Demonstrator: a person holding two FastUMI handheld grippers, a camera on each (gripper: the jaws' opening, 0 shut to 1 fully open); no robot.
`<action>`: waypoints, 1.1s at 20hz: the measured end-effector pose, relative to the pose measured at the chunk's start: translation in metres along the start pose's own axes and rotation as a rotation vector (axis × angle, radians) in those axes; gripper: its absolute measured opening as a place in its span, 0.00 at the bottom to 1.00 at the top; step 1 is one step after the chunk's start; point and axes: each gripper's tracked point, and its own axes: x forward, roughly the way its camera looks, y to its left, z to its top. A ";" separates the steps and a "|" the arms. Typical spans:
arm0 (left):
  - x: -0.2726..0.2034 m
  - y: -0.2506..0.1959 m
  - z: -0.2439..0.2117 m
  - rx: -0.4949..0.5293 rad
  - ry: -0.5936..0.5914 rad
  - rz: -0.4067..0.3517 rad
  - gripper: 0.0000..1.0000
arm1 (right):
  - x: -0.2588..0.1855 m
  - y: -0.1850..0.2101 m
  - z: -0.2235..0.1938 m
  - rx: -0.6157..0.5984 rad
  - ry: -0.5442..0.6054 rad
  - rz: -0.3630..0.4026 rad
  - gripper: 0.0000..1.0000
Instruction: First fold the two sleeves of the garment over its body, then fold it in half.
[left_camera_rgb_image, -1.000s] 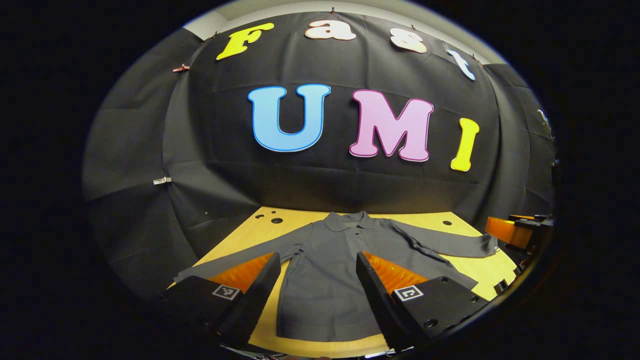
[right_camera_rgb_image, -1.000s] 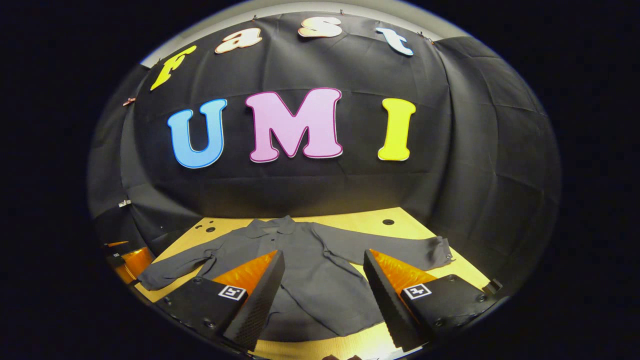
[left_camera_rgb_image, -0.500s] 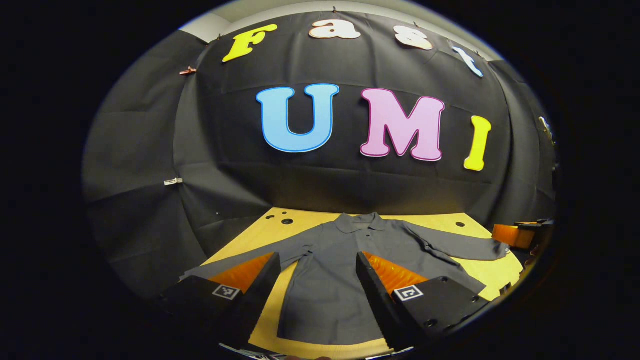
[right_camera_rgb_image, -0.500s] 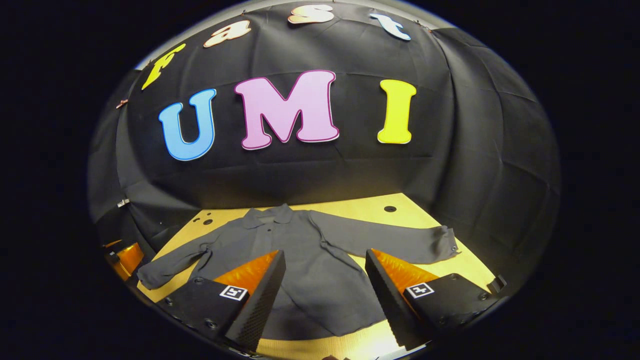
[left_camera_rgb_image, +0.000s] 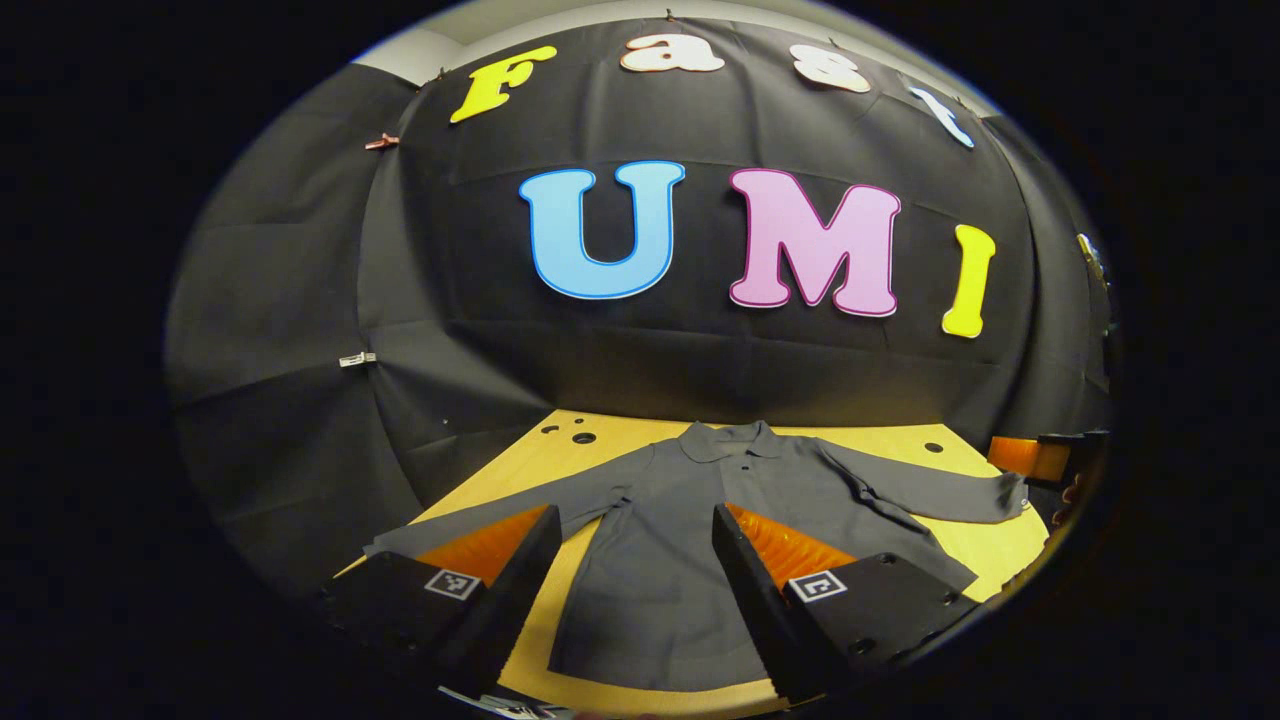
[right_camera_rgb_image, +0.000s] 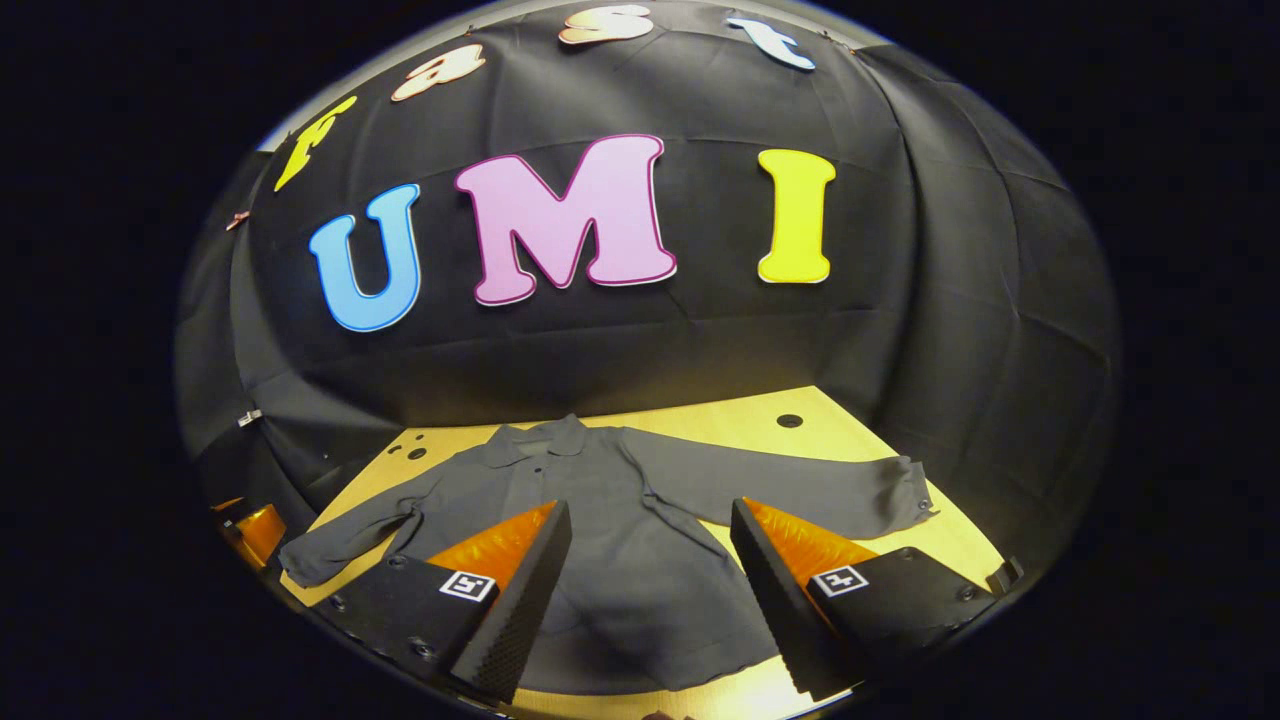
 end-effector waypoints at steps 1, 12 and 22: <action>0.002 -0.003 0.000 0.006 0.004 0.003 0.96 | 0.005 -0.006 -0.001 0.004 0.008 -0.009 0.99; 0.005 -0.041 -0.043 -0.003 0.113 -0.022 0.95 | 0.048 -0.097 -0.025 0.042 0.097 -0.179 0.99; 0.036 -0.056 -0.052 -0.007 0.173 -0.072 0.95 | 0.105 -0.220 -0.038 0.169 0.149 -0.432 0.99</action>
